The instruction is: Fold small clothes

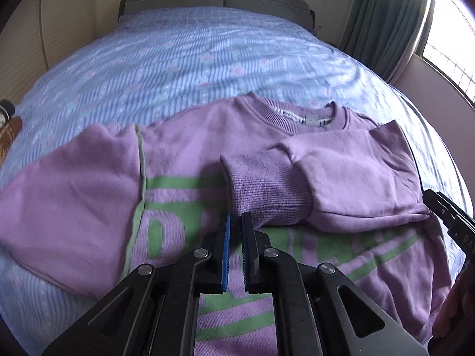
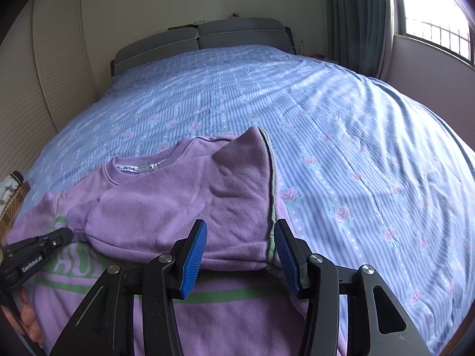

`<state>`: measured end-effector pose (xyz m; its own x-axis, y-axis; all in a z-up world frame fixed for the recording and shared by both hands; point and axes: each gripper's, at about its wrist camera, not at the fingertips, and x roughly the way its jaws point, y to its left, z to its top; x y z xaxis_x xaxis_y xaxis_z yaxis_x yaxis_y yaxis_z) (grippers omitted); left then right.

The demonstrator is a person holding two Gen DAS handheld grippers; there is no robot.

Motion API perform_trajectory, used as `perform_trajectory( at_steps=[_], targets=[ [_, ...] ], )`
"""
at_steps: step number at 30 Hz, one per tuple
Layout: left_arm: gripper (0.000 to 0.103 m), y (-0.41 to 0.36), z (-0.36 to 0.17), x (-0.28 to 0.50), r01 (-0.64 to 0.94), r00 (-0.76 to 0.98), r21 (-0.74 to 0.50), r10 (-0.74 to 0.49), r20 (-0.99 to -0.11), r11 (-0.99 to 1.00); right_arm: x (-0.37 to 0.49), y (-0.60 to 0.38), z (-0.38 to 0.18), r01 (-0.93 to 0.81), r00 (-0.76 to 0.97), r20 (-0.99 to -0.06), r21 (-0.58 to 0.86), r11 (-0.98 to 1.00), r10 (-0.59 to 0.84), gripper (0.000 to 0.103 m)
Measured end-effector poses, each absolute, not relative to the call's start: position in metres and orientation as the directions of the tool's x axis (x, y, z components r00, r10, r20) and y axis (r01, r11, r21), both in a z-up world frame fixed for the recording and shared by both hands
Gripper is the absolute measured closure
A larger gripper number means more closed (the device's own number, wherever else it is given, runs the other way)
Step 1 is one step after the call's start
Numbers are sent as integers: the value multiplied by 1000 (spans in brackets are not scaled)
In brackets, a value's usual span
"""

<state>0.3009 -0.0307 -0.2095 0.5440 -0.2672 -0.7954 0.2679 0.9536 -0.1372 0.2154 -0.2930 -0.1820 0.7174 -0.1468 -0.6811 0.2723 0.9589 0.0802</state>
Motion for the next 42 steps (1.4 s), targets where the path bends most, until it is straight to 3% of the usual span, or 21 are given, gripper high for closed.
perform_trajectory(
  at_steps=[7,9,11,14,20,24,28,32,36,39,42],
  targets=[
    [94,-35,-185,292,276,591,-117,-264,-762,954,214,-293,-178,269,729,-666,63,961,-160,55],
    [90,-43,-173,288,298,613,-102,-272,-741,949,217,-293,-174,266,735,-655,43,963,-174,55],
    [78,-54,-167,287,329,628,-93,-291,-721,940,221,-292,-174,259,733,-655,24,965,-181,55],
    [76,-69,-167,291,368,633,-81,-313,-708,926,229,-293,-181,260,708,-680,0,966,-190,55],
    [76,-67,-202,311,334,559,-135,-311,-769,933,237,-304,-209,291,621,-757,-20,956,-205,55],
    [76,-63,-203,311,328,555,-146,-316,-769,933,237,-303,-213,292,614,-761,-27,956,-209,55],
    [64,-56,-184,304,330,579,-143,-320,-750,933,230,-300,-193,289,650,-734,-1,957,-197,55],
    [50,-31,-157,286,311,632,-111,-292,-718,944,225,-281,-167,256,687,-711,40,966,-153,55],
    [49,27,-145,274,218,654,-102,-223,-723,971,225,-237,-144,189,726,-680,57,980,-100,54],
    [49,80,-142,268,123,660,-119,-171,-732,985,223,-197,-129,136,758,-650,65,989,-61,45],
    [49,130,-142,263,38,669,-137,-128,-732,990,226,-154,-121,82,773,-634,85,993,-9,43]
  ],
)
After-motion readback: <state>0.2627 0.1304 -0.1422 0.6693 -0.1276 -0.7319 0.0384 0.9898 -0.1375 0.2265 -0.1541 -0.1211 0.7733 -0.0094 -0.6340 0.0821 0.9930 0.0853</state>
